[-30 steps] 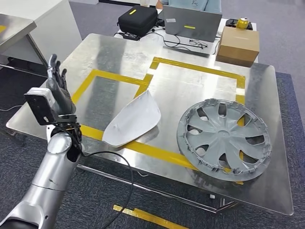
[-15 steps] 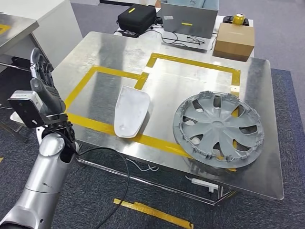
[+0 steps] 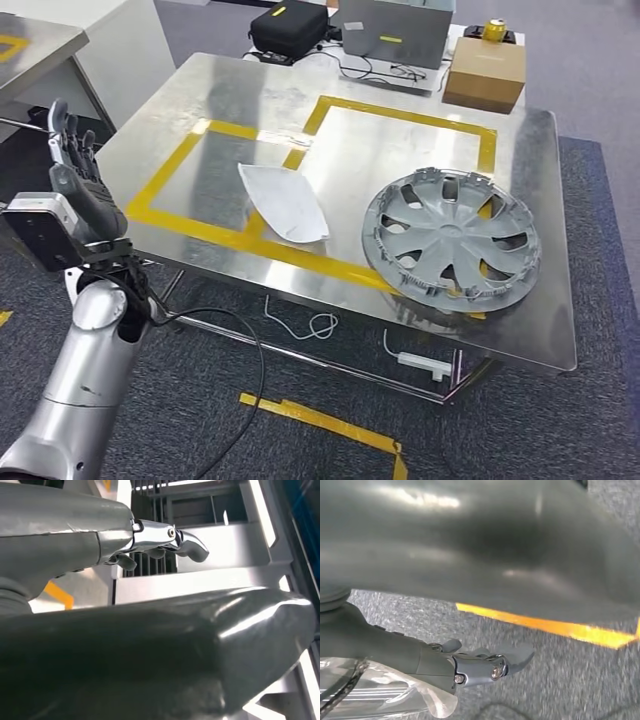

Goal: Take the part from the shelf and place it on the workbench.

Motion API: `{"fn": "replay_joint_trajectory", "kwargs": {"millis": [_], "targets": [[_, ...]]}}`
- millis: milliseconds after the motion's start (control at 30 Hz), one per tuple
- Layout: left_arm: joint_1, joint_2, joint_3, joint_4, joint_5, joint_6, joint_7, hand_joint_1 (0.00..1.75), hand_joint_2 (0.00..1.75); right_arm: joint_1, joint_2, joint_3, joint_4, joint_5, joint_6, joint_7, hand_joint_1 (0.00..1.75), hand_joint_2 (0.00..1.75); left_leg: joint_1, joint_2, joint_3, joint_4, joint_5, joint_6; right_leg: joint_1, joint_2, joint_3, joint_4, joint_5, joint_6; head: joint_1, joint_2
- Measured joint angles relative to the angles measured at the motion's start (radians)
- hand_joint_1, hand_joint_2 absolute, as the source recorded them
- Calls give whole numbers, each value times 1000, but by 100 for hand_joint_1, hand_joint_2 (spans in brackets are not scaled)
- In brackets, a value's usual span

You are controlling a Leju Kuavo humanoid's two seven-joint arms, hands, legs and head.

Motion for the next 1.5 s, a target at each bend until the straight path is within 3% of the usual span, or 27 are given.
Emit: {"fn": "replay_joint_trajectory", "kwargs": {"millis": [67,133,167,200,233,267,333,400,433,500,533,600,667,733,800,867,900,933,1000,1067,1167,1200,1267,1333,1367,1433,1500], "targets": [[0,0,0,0,0,0,3,0,0,2,0,0,0,0,-1,0,0,0,4,4,-20,-4,23,13,-1,1,-29,50,-63,11,2,0],[1,1,0,0,-2,0,5,0,0,3,0,0,0,-1,-2,1,0,0,5,6,-51,-3,47,18,-4,1,-71,178,-163,20,5,0],[4,2,0,0,-2,-1,6,0,0,3,0,0,0,-1,-3,2,0,0,5,6,-68,-3,59,18,-5,1,-84,243,-192,24,6,0],[6,2,0,0,-2,-1,6,0,0,2,-1,0,0,-1,-3,4,0,0,5,6,-84,-2,71,16,-5,0,-85,286,-195,26,6,0],[9,3,0,0,-3,-1,7,0,0,2,-1,0,0,-2,-3,5,0,0,5,6,-100,0,83,14,-6,0,-70,297,-176,28,6,0],[11,5,0,0,-3,0,7,0,0,3,-1,0,-1,-2,-4,6,0,0,5,6,-115,2,93,11,-7,0,-36,270,-146,27,6,0],[14,8,1,-1,-3,2,8,0,0,2,-2,0,-1,-4,-4,6,0,0,4,6,-140,10,109,3,-9,0,76,135,-117,24,6,0],[15,11,2,-3,-3,3,7,0,0,0,-2,0,-1,-4,-4,8,0,0,2,7,-155,19,125,-7,-8,2,165,8,-138,18,6,0],[17,12,2,-4,-3,3,7,0,0,0,-2,0,-2,-4,-4,8,0,0,1,7,-159,21,133,-12,-6,3,181,-21,-149,12,6,0],[25,15,2,-4,-4,3,6,0,0,3,-2,0,-1,-4,-4,10,0,0,4,6,-166,22,137,-25,-6,1,169,-26,-140,-5,6,0],[28,17,2,-4,-4,3,6,0,0,4,-2,0,-1,-4,-4,10,0,0,5,5,-173,34,116,-31,-7,-1,162,-26,-131,-16,6,0],[34,20,2,-4,-4,3,6,0,0,4,-2,0,-2,-4,-5,10,0,0,9,3,-201,120,24,-43,-8,-4,143,-27,-108,-32,3,0],[40,21,2,-4,-4,3,6,0,0,5,-2,0,-2,-4,-5,10,0,0,11,3,-229,255,-60,-50,-6,-4,115,-24,-85,-38,2,0],[45,23,2,-4,-6,4,6,0,0,6,-2,0,-2,-3,-5,9,0,0,12,3,-219,315,-59,-51,-3,-4,84,-18,-65,-37,2,0],[48,23,2,-4,-11,7,4,0,0,7,-2,0,-2,-2,-4,7,0,0,11,2,-144,237,-8,-42,-1,-3,55,-9,-49,-33,2,0],[48,23,2,-6,-16,11,2,0,0,6,-2,0,-2,-2,-4,5,0,0,7,1,-43,92,4,-29,3,-3,34,0,-36,-27,3,0],[48,23,2,-7,-18,13,0,0,0,6,-2,0,-2,-2,-4,4,0,0,5,1,-11,42,-2,-23,3,-3,29,2,-29,-22,3,0],[48,23,2,-8,-18,14,-1,0,0,6,-1,0,-2,-2,-3,4,0,0,2,1,2,15,-8,-18,3,-3,25,3,-21,-17,2,0],[48,23,2,-8,-19,15,-2,0,0,6,-2,0,-2,-2,-3,3,0,0,1,3,-5,4,5,-8,1,-2,18,3,-9,-6,1,0],[47,23,2,-8,-19,14,-2,0,0,8,-2,0,-2,-2,-2,3,0,0,5,7,-24,-1,28,5,-1,-1,-4,36,-55,6,3,0],[48,23,2,-8,-20,14,-2,0,0,8,-2,0,-2,-2,-2,3,0,0,6,9,-70,-2,65,15,-6,0,-59,215,-193,21,9,0],[49,23,2,-8,-20,14,-2,0,0,7,-2,0,-2,-2,-2,3,0,0,6,9,-87,-1,78,14,-7,0,-67,268,-209,25,9,0],[51,24,2,-8,-22,15,-2,0,0,6,-2,0,-2,-4,-1,3,0,0,7,9,-119,2,100,10,-11,0,-35,280,-172,29,9,0],[52,24,2,-10,-26,15,-3,0,0,5,-2,0,-2,-4,-1,2,0,0,7,9,-147,8,118,2,-13,-1,63,167,-127,28,9,0],[52,25,3,-12,-27,15,-4,0,0,3,-2,0,-2,-4,-1,2,0,0,6,9,-158,12,126,-4,-12,0,123,84,-130,24,9,0],[52,27,3,-19,-29,14,-6,0,0,0,-2,0,-3,-4,-1,-1,0,0,4,10,-168,17,141,-15,-9,0,188,-18,-158,13,8,0],[53,28,4,-23,-29,13,-6,0,0,0,-2,0,-3,-4,-1,-6,0,0,7,10,-171,15,153,-27,-8,-2,184,-33,-157,-4,9,0]]}}
